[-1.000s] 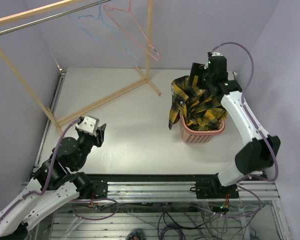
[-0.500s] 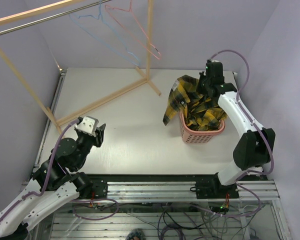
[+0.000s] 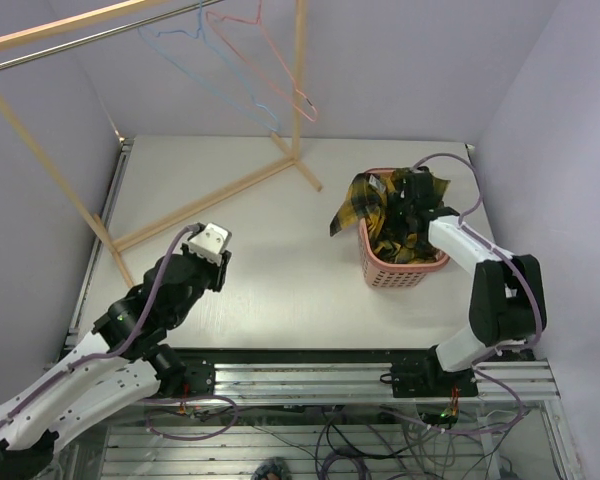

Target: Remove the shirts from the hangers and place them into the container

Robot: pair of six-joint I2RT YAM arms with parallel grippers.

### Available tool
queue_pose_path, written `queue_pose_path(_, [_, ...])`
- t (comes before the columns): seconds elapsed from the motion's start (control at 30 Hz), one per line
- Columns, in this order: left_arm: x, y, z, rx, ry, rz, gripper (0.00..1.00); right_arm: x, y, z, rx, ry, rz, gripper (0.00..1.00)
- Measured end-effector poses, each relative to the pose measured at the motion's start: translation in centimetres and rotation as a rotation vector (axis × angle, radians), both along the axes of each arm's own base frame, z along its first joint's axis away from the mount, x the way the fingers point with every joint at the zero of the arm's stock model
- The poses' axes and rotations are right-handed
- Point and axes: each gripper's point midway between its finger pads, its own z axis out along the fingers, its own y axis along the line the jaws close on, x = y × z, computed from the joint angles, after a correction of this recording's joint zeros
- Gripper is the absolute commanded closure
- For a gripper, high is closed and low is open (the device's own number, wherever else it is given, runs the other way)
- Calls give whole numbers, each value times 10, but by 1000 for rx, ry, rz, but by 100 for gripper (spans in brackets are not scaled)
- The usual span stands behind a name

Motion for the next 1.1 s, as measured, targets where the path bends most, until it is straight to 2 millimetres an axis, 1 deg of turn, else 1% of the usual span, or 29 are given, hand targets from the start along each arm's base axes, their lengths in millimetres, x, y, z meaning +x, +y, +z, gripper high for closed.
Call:
queue_pose_path(0.1, [1,-3,-4,13,18,-5,57,3,4,-22,17,21,5,100])
queue_pose_path(0.17, [1,-3,-4,10,16,-7,56,6,6,-30,29,24,7,100])
queue_pose_path(0.37, [-2,0,5,-17,-9,-7,56,13,11,-42,55,17,15,100])
queue_pose_path(0.4, [-2,0,4,-15,-7,-8,56,14,11,-44,58,16,17,98])
queue_pose_path(0.5, [0,-3,-2,1,13,-10,55,15,12,-44,63,17,16,72])
queue_pose_path(0.53, [1,-4,-5,9,24,-9,54,15,12,-43,66,17,13,66])
queue_pose_path(0.6, [3,-6,-9,23,43,-3,53,17,13,-38,72,16,11,58])
queue_pose_path(0.7, [6,-6,-9,29,58,12,51,16,13,-27,71,17,6,53])
queue_pose_path(0.9, [9,-6,-15,45,83,34,51,14,6,13,37,16,-9,52])
queue_pose_path(0.93, [10,-7,-15,47,87,39,50,14,4,22,28,8,-11,51])
queue_pose_path(1.0, [12,-7,-15,47,93,45,49,17,1,47,13,-33,-17,51])
queue_pose_path(1.1, [14,-10,-20,55,110,48,48,21,-5,93,1,-136,-26,51])
